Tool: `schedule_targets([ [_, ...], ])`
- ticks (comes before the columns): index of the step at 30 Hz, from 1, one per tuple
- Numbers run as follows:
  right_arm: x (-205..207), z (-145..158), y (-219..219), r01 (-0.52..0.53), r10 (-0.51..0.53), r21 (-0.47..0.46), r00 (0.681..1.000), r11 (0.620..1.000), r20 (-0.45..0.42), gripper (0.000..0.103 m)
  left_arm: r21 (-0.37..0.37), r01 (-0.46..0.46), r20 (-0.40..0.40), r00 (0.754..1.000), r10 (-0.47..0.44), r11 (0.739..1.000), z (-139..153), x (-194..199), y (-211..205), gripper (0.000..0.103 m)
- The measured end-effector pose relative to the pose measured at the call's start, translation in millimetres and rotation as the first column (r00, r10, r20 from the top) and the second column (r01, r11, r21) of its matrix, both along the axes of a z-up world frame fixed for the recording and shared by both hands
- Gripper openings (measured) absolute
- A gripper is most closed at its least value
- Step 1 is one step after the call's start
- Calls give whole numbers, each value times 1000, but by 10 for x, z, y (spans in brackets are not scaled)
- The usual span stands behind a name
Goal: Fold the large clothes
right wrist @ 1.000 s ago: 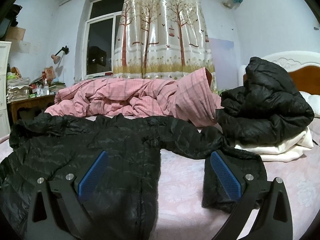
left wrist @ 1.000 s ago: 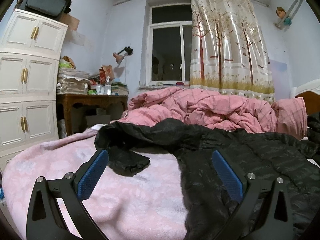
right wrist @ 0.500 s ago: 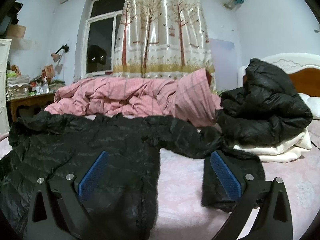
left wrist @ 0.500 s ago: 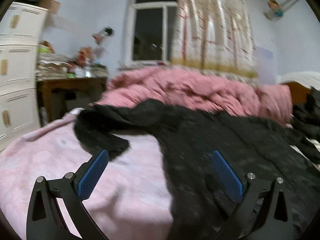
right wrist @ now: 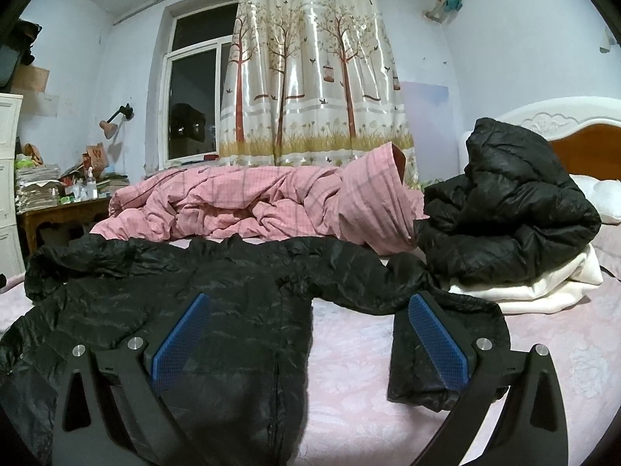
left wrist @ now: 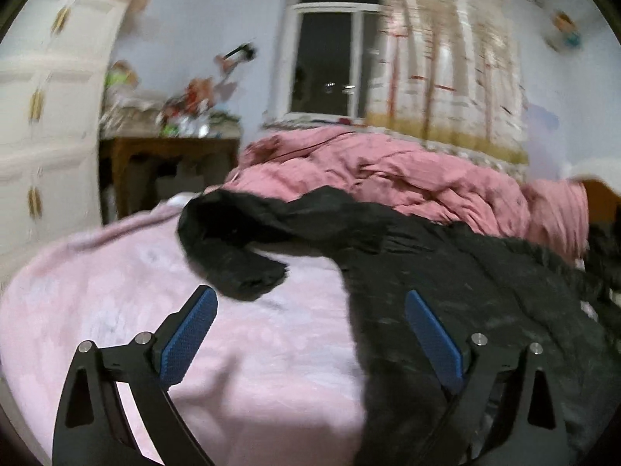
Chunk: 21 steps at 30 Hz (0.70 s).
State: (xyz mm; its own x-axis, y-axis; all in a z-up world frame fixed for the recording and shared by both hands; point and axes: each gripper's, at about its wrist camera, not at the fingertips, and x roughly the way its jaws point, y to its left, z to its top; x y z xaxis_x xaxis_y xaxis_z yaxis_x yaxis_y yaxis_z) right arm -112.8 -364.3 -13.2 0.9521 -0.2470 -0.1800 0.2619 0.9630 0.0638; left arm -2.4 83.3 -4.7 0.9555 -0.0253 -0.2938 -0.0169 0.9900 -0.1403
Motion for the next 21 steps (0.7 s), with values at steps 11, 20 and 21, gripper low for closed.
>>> schedule_targets([
  [11, 63, -46, -43, -15, 16, 26, 999, 1000, -46, 103, -104, 59, -162, 984, -76, 993, -187, 242, 186, 90],
  [20, 48, -8, -69, 6, -6, 9, 998, 1000, -66, 103, -323, 391, -257, 840, -477, 862, -336, -160, -102, 80],
  [21, 26, -13, -92, 6, -5, 19, 997, 1000, -71, 103, -236, 373, -272, 861, -430, 897, -360, -254, -190, 79],
])
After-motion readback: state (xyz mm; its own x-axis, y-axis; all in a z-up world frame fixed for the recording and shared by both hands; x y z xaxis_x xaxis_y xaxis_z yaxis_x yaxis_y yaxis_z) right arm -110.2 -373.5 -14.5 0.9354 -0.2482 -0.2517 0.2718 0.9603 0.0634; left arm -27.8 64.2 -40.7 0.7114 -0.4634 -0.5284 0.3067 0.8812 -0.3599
